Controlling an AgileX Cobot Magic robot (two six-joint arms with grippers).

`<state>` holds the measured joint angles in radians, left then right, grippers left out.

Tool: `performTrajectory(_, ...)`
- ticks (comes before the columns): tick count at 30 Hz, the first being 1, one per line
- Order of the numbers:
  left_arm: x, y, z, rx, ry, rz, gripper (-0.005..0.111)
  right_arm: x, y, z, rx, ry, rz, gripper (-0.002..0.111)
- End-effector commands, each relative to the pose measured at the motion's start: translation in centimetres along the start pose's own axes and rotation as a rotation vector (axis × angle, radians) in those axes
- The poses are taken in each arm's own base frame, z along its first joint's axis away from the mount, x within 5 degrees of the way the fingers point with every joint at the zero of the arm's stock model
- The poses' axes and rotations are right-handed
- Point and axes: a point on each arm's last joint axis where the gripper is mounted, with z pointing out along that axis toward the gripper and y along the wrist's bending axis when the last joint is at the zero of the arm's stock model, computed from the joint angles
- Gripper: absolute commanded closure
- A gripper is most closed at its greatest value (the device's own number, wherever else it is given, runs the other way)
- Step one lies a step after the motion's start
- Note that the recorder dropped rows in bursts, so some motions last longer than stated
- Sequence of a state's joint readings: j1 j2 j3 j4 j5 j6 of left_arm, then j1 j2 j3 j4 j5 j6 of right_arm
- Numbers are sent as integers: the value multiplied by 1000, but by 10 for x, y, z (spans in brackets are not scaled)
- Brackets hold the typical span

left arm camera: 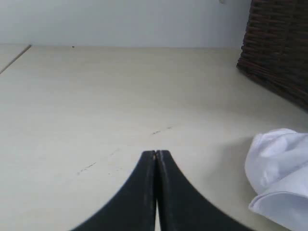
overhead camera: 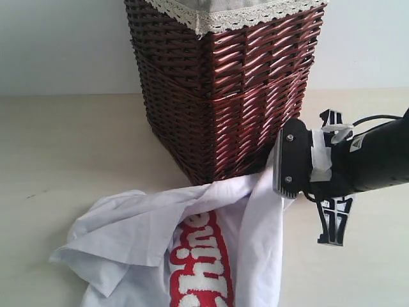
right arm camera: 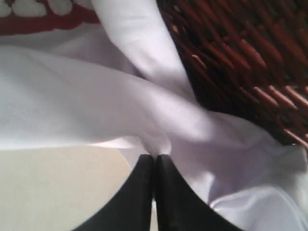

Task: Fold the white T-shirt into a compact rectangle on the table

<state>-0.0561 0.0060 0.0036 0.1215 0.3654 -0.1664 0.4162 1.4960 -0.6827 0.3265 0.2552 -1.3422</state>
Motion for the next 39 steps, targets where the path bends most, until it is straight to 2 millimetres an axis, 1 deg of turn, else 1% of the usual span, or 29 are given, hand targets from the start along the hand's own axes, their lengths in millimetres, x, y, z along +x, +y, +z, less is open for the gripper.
performTrajectory(1, -2, 0, -1, 2, -16, 4, 107, 5, 6, 13, -72, 32, 31, 102)
performTrajectory(4, -2, 0, -1, 2, -16, 4, 107, 8, 9, 23, -97, 51, 32, 84)
performTrajectory(6, -2, 0, -1, 2, -16, 4, 107, 9, 7, 30, -75, 53, 38, 73)
performTrajectory(7, -2, 0, -1, 2, -16, 4, 107, 10, 6, 34, -49, 53, 39, 70)
performTrajectory(8, -2, 0, -1, 2, -16, 4, 107, 10, 3, 38, -12, 50, 39, 69)
performTrajectory(10, -2, 0, -1, 2, -16, 4, 107, 11, -4, 46, 77, 42, 42, 71)
performTrajectory(13, -2, 0, -1, 2, -16, 4, 107, 12, -15, 53, 221, 25, 92, 81)
performTrajectory(15, -2, 0, -1, 2, -16, 4, 107, 13, -22, 56, 301, 11, 133, 92)
performTrajectory(17, -2, 0, -1, 2, -16, 4, 107, 13, -22, 56, 314, 4, 150, 105)
performTrajectory(18, -2, 0, -1, 2, -16, 4, 107, 13, -20, 57, 290, 7, 137, 108)
performTrajectory(20, -2, 0, -1, 2, -16, 4, 107, 13, -13, 59, 203, 24, 62, 108)
performTrajectory(24, -2, 0, -1, 2, -16, 4, 107, 20, 11, 53, -86, 115, -183, 108)
performTrajectory(28, -2, 0, -1, 2, -16, 4, 107, 28, 29, 39, -332, 185, -348, 108)
performTrajectory(30, -2, 0, -1, 2, -16, 4, 107, 33, 39, 29, -490, 202, -445, 108)
performTrajectory(32, -2, 0, -1, 2, -16, 4, 107, 36, 50, 16, -660, 203, -505, 108)
performTrajectory(35, -2, 0, -1, 2, -16, 4, 107, 36, 63, -6, -877, 178, -515, 108)
performTrajectory(37, -2, 0, -1, 2, -16, 4, 107, 33, 65, -15, -920, 147, -509, 108)
performTrajectory(39, -2, 0, -1, 2, -16, 4, 107, 29, 64, -20, -890, 119, -488, 108)
